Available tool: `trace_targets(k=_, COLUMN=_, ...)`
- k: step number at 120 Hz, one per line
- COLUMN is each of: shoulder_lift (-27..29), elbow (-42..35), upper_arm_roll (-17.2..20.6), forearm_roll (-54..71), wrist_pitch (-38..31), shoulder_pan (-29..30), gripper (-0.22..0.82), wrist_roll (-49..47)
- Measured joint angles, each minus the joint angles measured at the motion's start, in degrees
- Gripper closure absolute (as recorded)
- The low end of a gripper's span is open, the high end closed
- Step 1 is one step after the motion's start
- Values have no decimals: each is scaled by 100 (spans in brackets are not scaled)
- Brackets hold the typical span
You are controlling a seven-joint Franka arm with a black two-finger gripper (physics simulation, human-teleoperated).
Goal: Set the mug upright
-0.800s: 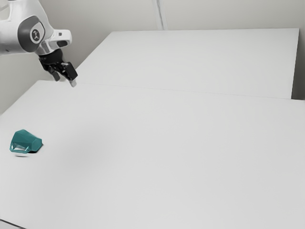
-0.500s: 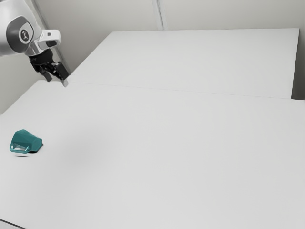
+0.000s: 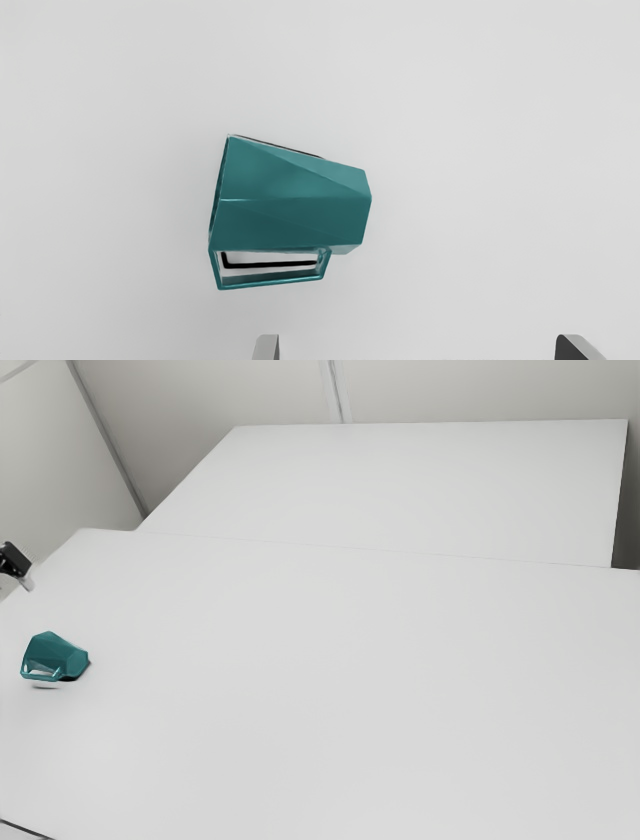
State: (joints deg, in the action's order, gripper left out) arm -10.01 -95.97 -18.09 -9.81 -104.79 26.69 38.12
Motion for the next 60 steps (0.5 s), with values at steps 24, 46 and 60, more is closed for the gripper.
trace_targets(k=24, shoulder_lift=-658, elbow=449, upper_arm_roll=73, forearm_roll=-233, wrist_pitch=51, shoulder_pan=509, gripper=0, wrist_roll=567)
trace_targets(k=46, shoulder_lift=-1592, elbow=1386, upper_arm_roll=1278, forearm_roll=-474, wrist_pitch=337, shoulder_pan=1902, gripper=0, wrist_roll=1106)
trace_targets(k=60, shoulder_lift=-1969, elbow=1679, upper_arm_roll=2132, forearm_roll=-525, wrist_pitch=503, shoulder_pan=2752, gripper=0, wrist_roll=1417)
